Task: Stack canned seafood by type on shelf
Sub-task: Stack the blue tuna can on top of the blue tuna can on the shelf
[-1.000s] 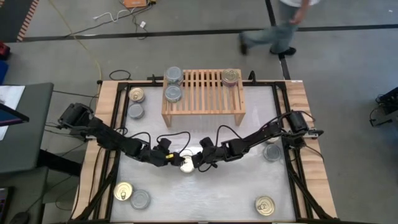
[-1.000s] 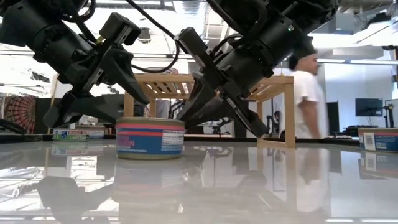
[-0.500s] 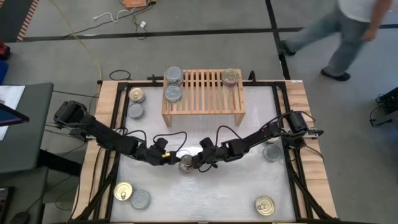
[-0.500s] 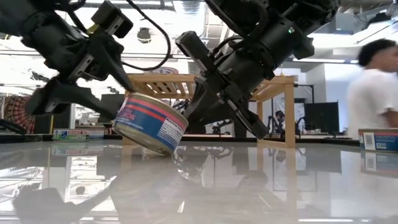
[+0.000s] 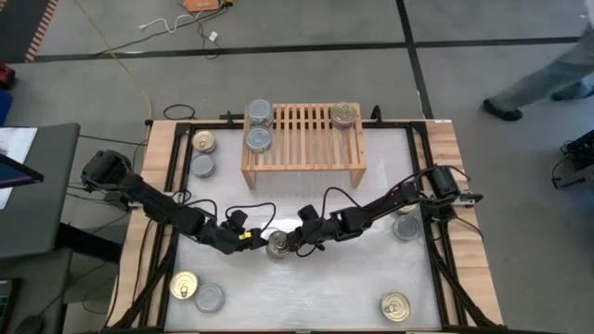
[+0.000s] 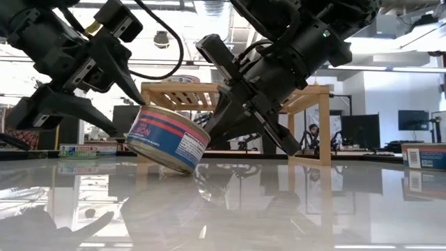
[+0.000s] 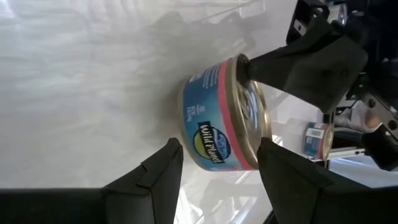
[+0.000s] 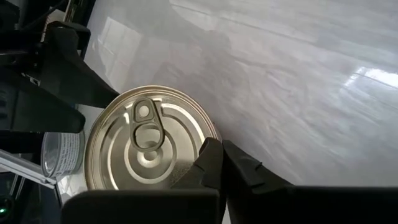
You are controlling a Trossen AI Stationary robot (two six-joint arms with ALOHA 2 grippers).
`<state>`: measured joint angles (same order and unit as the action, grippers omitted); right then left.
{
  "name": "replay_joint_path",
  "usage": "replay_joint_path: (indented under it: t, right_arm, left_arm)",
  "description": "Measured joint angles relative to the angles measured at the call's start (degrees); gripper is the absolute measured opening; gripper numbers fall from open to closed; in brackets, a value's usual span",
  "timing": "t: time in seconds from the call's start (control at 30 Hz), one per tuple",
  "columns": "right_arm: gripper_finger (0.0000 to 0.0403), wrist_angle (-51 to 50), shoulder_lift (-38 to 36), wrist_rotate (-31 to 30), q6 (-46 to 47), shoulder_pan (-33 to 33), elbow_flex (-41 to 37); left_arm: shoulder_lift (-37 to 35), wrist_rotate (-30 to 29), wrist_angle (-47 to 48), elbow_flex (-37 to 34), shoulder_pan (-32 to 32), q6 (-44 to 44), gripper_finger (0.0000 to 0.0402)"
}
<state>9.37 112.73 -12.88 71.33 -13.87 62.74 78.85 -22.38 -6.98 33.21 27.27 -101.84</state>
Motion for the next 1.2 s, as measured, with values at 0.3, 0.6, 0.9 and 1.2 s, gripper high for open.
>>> replay_joint_path:
  t: [0.3,0.6,0.9,1.2]
  right_arm:
    - [0.0026,0.11,0.00,0.00,-0.79,0.04,0.00]
    - [0.0025,0.13,0.02,0.00,-0.89,0.04,-0.02]
    - [0.0026,0.15,0.02,0.00,-1.05,0.04,-0.02]
    - [0.0025,0.20,0.02,0.00,-1.26,0.04,-0.02]
  left_arm:
    - [0.00,-0.56,-0.44,0.00,-0.07,-0.85,0.0196]
    - [0.00,-4.65,-0.48,0.00,-0.49,-1.30,0.0196]
    - [0.00,-4.57,0.24,0.00,-0.48,8.25,0.0196]
    - [0.00,-4.45,0.41,0.00,-0.48,7.67,0.0196]
